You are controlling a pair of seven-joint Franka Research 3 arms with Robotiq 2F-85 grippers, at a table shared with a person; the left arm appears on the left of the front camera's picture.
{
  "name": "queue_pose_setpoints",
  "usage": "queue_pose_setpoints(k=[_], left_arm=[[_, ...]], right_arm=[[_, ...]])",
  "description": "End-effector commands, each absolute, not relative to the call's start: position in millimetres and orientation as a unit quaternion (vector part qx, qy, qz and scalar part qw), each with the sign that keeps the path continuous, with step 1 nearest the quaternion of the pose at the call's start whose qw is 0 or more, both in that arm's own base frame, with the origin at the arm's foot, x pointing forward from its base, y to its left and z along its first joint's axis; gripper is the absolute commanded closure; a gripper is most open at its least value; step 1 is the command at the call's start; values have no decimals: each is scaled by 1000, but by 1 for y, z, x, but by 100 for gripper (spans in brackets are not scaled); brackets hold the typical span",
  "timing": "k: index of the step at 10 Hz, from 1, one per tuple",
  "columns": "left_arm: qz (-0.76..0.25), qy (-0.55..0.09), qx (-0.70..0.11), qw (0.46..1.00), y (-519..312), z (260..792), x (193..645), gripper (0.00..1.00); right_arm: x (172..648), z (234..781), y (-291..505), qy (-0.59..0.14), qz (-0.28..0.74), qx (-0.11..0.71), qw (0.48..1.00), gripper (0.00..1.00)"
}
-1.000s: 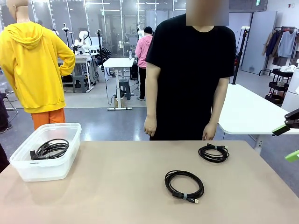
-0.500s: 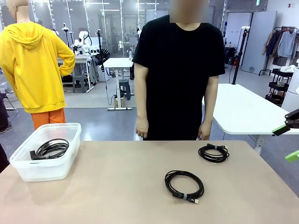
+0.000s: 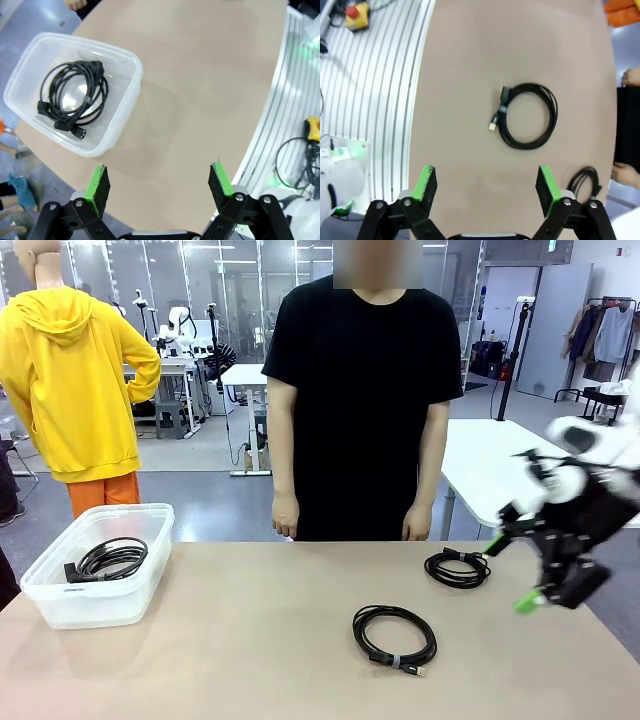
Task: Organize and store the cables.
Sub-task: Place the USB Extension Cable into the Organizing box.
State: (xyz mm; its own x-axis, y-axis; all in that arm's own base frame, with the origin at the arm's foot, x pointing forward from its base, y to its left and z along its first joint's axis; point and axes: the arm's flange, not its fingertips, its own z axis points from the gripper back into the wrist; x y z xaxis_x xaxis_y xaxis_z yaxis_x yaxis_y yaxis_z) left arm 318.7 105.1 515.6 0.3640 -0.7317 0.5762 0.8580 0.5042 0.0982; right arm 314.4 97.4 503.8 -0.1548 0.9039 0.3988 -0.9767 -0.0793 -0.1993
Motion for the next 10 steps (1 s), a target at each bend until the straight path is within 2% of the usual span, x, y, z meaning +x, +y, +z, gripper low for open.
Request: queue_pose_setpoints(k=[1, 5, 10], left_arm=[[-480, -277, -111, 825, 104, 520, 317, 0], [-480, -277, -111, 825, 104, 520, 317, 0], [-480, -277, -111, 825, 104, 520, 317, 0]], right_arm=[[320, 473, 129, -182, 734, 57, 652, 0], [326, 433, 177, -136, 741, 12, 657, 0], [371, 369, 209, -63, 701, -26, 710, 0]])
